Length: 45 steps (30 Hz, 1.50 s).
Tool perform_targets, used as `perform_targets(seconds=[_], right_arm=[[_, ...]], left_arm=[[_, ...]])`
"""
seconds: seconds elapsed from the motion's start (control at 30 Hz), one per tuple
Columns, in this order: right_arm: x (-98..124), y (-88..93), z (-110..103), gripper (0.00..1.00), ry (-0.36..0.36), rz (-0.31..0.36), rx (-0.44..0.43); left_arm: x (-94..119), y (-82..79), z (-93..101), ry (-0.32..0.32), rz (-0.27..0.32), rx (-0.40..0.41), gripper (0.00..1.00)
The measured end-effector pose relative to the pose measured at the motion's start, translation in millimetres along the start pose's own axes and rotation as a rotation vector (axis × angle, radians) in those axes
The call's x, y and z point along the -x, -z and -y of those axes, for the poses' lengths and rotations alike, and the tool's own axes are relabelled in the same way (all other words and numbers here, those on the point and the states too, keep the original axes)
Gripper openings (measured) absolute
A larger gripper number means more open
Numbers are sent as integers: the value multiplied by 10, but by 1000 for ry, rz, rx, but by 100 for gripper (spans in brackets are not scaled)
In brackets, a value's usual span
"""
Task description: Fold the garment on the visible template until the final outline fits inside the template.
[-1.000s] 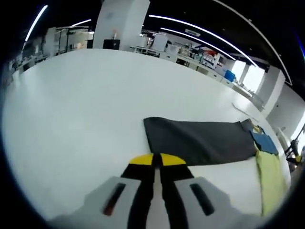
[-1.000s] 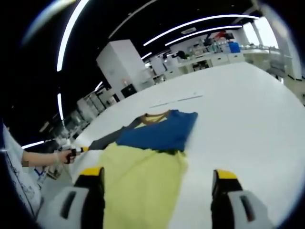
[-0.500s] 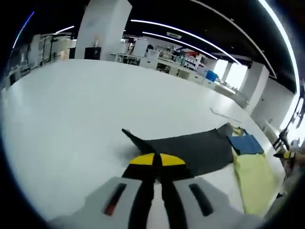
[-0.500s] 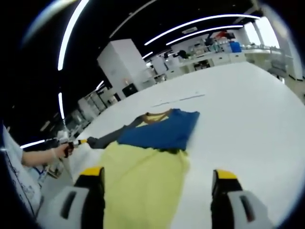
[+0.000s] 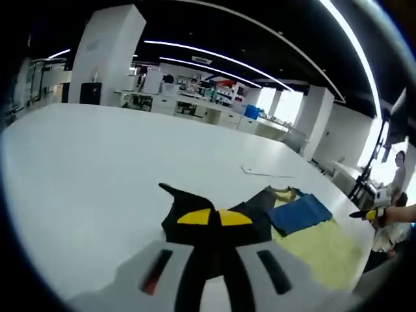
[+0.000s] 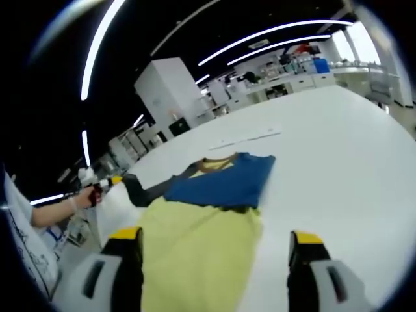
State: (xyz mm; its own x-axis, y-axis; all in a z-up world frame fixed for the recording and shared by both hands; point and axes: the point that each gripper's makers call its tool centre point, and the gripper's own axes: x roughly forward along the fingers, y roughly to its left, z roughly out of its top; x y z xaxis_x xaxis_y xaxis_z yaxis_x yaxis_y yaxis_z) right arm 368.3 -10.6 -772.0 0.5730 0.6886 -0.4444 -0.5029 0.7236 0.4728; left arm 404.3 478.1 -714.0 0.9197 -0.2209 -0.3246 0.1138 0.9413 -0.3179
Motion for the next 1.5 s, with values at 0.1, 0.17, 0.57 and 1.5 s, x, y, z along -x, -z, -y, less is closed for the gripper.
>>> perform_targets(seconds=[0.1, 0.17, 0.57, 1.5], right_arm=[[6, -1, -6, 93, -2, 6, -7], [13, 0, 7, 93, -2, 8, -9], [111, 4, 4, 93, 0, 31, -27], [216, 112, 128, 92, 11, 41, -61]], left_arm=[[-113, -38, 209, 38, -3, -16, 0], [-165, -41, 388, 69, -5, -43, 0], [-502, -9, 1015, 176, -22, -68, 0], [-1180, 112, 2309, 386, -56, -11, 0]])
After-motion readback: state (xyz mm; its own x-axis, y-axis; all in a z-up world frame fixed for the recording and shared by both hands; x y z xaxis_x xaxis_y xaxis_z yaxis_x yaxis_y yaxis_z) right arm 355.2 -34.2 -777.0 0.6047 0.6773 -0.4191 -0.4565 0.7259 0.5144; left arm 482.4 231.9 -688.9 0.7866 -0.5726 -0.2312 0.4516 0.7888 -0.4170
